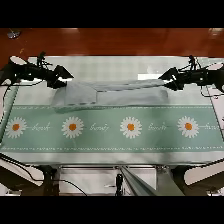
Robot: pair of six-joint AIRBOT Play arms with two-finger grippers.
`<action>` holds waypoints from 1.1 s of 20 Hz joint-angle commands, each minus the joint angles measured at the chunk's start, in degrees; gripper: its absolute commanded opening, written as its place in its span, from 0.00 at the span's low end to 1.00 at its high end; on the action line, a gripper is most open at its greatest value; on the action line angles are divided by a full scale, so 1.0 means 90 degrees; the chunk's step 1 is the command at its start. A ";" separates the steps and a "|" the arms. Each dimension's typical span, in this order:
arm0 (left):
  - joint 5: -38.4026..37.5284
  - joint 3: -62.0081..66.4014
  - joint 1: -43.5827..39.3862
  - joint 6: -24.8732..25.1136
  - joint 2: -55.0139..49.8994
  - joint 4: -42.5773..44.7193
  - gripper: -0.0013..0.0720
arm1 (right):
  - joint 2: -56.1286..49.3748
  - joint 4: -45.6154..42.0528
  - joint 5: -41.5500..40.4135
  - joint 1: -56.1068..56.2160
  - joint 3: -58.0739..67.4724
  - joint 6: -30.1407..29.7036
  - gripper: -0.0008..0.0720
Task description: Fold the shirts.
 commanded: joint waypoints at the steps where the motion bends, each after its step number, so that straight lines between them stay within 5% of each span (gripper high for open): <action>1: -0.0993 0.0403 0.0539 -0.0957 0.0036 0.0782 0.96 | 0.0095 -0.0262 0.0347 -0.0430 0.0046 0.0034 0.86; 5: -0.0304 -0.0017 0.1258 -0.0901 0.1316 0.1666 0.96 | 0.0165 -0.1010 0.1054 -0.1219 0.0039 0.0211 0.86; 10: 0.1880 -0.3075 0.0627 0.0729 0.4002 0.0542 0.96 | -0.0418 -0.0729 0.1022 -0.1066 0.0039 0.0005 0.86; 13: 0.1882 -0.4245 -0.0141 0.1280 0.4930 0.0437 0.96 | -0.0719 -0.0585 0.1001 -0.0799 0.0041 -0.0027 0.86; 18: 0.2076 -0.4320 -0.1205 0.1316 0.4838 0.0384 0.96 | -0.0823 -0.0359 0.0942 -0.0039 0.0041 -0.0041 0.86; 19: 0.2169 -0.4320 -0.1341 0.1319 0.4772 0.0316 0.96 | -0.0821 -0.0362 0.0945 0.0102 0.0041 -0.0032 0.78; 20: 0.2200 -0.4306 -0.1433 0.1316 0.4707 0.0267 0.96 | -0.0818 -0.0359 0.0967 0.0192 0.0041 -0.0032 0.55; 21: 0.2164 -0.4269 -0.1530 0.1316 0.4619 0.0262 0.95 | -0.0777 -0.0362 0.1056 0.0238 0.0046 -0.0041 0.12; 22: 0.2096 -0.4231 -0.1603 0.1316 0.4558 0.0262 0.75 | -0.0656 -0.0364 0.1168 0.0226 0.0046 -0.0092 0.06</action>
